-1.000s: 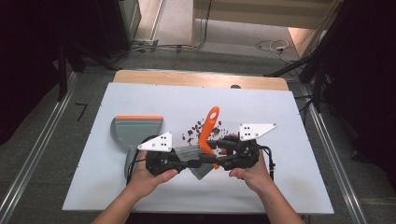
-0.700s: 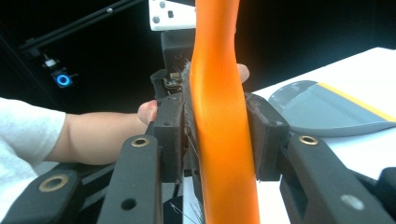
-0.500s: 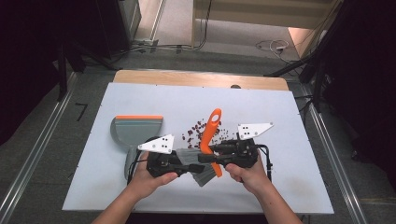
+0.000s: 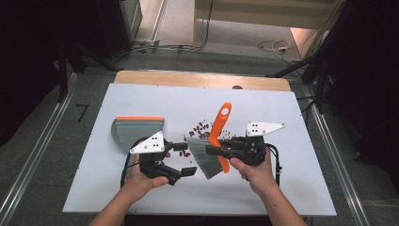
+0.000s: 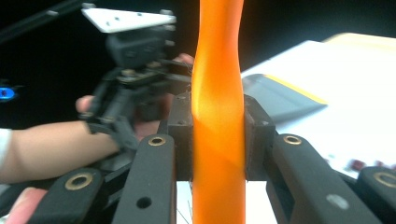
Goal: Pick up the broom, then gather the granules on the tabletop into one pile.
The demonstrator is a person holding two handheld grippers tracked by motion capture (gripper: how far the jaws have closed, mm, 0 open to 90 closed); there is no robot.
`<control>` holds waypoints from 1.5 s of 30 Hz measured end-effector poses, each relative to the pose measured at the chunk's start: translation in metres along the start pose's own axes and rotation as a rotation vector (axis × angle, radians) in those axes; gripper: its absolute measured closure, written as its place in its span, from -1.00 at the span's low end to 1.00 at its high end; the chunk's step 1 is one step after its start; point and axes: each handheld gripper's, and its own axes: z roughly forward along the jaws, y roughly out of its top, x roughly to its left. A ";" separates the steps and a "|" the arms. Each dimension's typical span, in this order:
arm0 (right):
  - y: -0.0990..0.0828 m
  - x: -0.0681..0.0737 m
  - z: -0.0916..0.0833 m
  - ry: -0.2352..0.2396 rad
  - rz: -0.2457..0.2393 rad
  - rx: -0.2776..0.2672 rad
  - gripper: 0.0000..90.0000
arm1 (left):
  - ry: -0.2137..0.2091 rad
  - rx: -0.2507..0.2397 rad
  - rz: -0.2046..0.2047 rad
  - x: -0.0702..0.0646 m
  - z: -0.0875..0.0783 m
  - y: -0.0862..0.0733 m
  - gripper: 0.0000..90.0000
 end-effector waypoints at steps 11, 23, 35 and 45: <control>0.001 -0.018 -0.022 -0.260 0.020 0.043 0.53 | 0.066 -0.017 -0.014 0.008 -0.019 -0.007 -1.00; -0.002 -0.039 -0.042 -0.431 0.042 0.082 0.53 | 0.110 -0.027 -0.023 0.018 -0.040 -0.021 -1.00; -0.002 -0.062 -0.055 -0.618 0.084 0.131 0.53 | 0.151 -0.024 -0.038 0.023 -0.055 -0.032 -1.00; 0.021 -0.093 -0.037 -0.830 -0.004 0.335 0.53 | 0.174 -0.023 -0.040 0.028 -0.059 -0.036 -1.00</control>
